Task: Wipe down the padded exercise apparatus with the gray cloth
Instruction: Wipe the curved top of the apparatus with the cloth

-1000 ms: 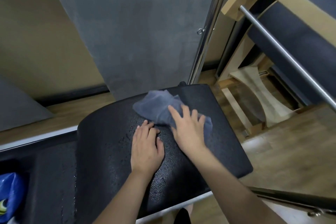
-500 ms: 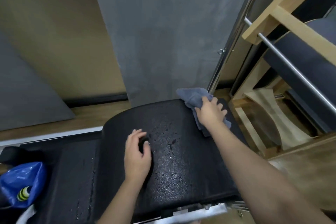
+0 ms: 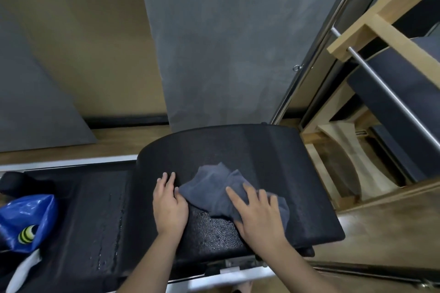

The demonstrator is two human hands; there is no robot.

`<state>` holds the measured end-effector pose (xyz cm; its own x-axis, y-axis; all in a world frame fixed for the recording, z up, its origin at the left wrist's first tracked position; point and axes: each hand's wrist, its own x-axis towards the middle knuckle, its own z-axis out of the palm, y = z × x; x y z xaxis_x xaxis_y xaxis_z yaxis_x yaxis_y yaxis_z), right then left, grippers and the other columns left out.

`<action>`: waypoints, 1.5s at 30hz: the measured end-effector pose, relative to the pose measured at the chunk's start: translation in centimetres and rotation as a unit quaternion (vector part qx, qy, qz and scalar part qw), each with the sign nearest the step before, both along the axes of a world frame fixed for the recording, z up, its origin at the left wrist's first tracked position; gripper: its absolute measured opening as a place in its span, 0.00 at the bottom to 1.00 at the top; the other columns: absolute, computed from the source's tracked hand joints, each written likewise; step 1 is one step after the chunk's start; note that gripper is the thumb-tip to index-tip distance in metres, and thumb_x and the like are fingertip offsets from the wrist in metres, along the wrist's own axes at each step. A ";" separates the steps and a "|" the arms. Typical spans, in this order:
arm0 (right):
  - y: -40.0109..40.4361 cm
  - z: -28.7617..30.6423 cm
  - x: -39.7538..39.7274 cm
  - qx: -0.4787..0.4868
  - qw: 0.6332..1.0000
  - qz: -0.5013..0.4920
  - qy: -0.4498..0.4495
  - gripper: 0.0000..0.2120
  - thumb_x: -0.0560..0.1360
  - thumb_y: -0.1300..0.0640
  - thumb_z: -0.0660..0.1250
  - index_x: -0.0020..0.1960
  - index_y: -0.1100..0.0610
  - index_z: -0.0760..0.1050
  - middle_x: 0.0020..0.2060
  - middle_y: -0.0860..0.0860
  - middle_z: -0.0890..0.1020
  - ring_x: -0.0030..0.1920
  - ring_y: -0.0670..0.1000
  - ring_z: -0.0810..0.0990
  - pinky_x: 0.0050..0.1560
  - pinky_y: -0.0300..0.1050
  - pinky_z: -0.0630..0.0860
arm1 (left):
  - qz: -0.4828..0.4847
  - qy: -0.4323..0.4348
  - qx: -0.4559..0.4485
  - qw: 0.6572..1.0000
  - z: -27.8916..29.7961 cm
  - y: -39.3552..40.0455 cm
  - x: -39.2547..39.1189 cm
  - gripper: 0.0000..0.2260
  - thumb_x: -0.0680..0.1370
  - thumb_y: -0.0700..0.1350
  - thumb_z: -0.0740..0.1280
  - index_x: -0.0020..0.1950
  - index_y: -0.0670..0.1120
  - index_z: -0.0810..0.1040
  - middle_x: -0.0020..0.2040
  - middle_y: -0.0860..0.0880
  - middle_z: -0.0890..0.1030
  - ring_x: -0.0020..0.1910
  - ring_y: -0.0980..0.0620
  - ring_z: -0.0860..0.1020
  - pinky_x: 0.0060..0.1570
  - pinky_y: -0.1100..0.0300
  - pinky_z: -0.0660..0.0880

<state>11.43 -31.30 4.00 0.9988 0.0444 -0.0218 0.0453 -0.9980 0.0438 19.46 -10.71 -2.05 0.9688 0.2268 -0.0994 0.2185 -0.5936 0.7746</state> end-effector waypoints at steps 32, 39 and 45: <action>-2.0 -0.2 2.5 0.007 0.992 -0.113 -0.055 0.31 0.69 0.45 0.73 0.71 0.46 0.71 0.55 0.58 0.76 0.46 0.61 0.74 0.46 0.58 0.71 | -0.003 -0.009 0.031 0.999 -0.7 0.1 0.3 0.21 0.81 0.40 0.59 0.75 0.46 0.72 0.78 0.49 0.67 0.79 0.49 0.59 0.76 0.51 0.58; -1.9 1.0 14.1 0.054 0.957 -0.284 -0.012 0.28 0.77 0.41 0.63 0.75 0.44 0.61 0.68 0.57 0.69 0.63 0.63 0.69 0.61 0.64 0.66 | -0.006 -0.017 0.045 0.999 -0.6 0.0 0.4 0.21 0.81 0.39 0.59 0.75 0.45 0.71 0.78 0.47 0.67 0.78 0.47 0.60 0.76 0.51 0.57; 4.1 1.1 8.8 0.007 0.991 -0.131 -0.030 0.32 0.71 0.46 0.72 0.73 0.44 0.67 0.63 0.56 0.74 0.58 0.62 0.73 0.57 0.62 0.69 | -0.007 -0.015 0.045 0.999 -0.5 -0.1 0.2 0.21 0.80 0.39 0.59 0.74 0.45 0.72 0.77 0.47 0.67 0.78 0.47 0.60 0.75 0.49 0.59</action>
<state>20.25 -27.25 5.05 0.9755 -0.2165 0.0378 -0.2176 -0.9757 0.0253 19.67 -10.77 -2.51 0.9742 0.2199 -0.0504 0.1874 -0.6643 0.7236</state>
